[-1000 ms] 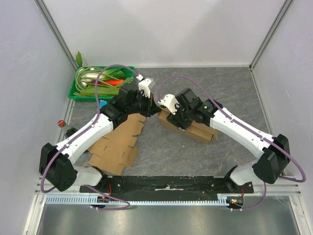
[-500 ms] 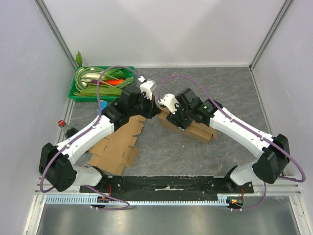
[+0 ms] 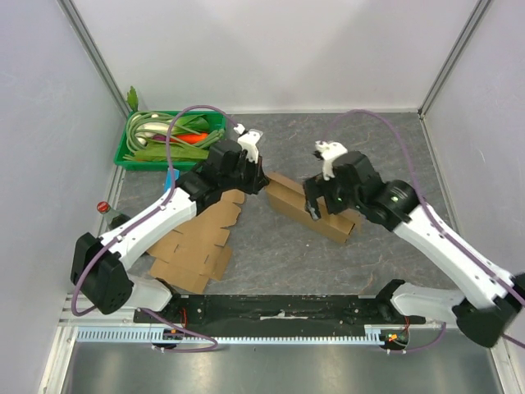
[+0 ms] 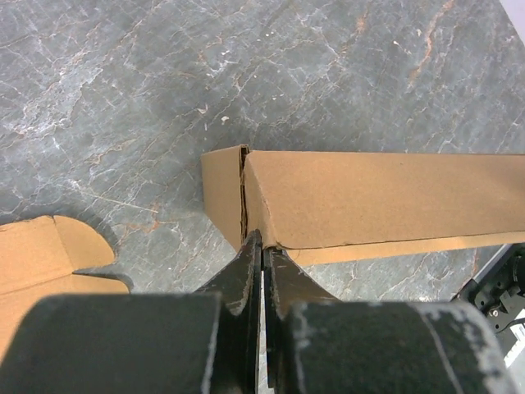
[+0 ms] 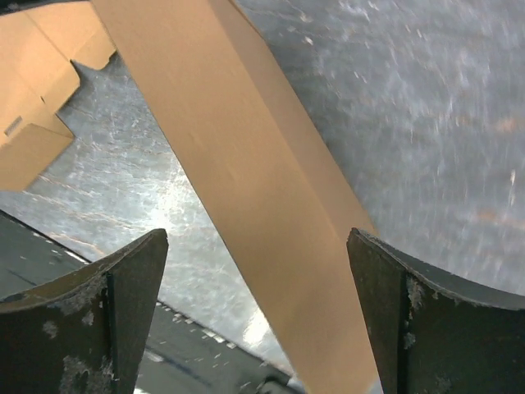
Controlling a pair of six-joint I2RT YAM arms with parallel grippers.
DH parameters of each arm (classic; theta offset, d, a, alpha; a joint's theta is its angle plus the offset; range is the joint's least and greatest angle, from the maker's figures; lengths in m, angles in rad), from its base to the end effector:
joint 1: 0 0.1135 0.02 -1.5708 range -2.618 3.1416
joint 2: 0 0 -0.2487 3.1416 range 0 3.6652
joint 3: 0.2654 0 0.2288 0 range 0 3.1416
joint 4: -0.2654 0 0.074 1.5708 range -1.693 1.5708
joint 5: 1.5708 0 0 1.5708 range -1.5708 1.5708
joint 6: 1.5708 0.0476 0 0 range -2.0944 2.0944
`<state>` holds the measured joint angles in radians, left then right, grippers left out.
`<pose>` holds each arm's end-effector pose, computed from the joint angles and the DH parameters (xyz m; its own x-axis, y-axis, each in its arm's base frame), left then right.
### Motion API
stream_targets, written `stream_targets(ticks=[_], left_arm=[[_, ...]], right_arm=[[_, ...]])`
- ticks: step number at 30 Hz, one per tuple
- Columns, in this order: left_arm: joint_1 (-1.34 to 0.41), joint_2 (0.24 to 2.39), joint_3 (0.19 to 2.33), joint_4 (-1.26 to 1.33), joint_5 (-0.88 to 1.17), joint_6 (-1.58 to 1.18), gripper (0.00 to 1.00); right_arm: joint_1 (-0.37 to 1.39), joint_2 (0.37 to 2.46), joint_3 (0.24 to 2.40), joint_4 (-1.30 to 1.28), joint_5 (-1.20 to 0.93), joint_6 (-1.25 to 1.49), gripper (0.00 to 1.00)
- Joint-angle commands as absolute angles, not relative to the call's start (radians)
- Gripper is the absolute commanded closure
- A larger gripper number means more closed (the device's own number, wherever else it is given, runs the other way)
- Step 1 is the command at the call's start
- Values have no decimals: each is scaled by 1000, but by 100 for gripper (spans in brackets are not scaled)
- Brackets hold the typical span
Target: Fold the paper box
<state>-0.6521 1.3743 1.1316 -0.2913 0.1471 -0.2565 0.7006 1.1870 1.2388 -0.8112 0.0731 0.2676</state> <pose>0.2377 -0.1903 0.3010 -0.5690 0.1187 -0.8137 0.5750 0.7648 -0.2905 0.1799 0.1471 0.3318 -0.6669 -0.2174 -0.7127 -0.4418 0.8856 0.1433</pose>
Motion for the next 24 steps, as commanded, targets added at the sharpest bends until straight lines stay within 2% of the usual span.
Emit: stream_targets(ticks=[1,7,12,18,21,22,24], left_arm=[[-653,1405,1206,-364,97,-285,98],[-653,1453,1287,-434,97,-293,98],[-657,1471,1302,-442,103,-302,98],[-661,1477,1302,-442,103,-304,98],[-664,1474,1302,-442,95,-304,98],[-664,1473,1304,-442,94,-302,98],[-664,1476,1307,-442,91,-298,98]], right_arm=[[696,1030,1187,-986,202,613,2],[696,933,1206,-1165,192,755,2],[696,913,1187,-1227,153,752,2],[698,959,1292,-1333,360,732,2],[696,943,1249,-1292,410,735,20],[696,943,1229,-1257,405,735,37],[698,951,1206,-1226,373,729,40]])
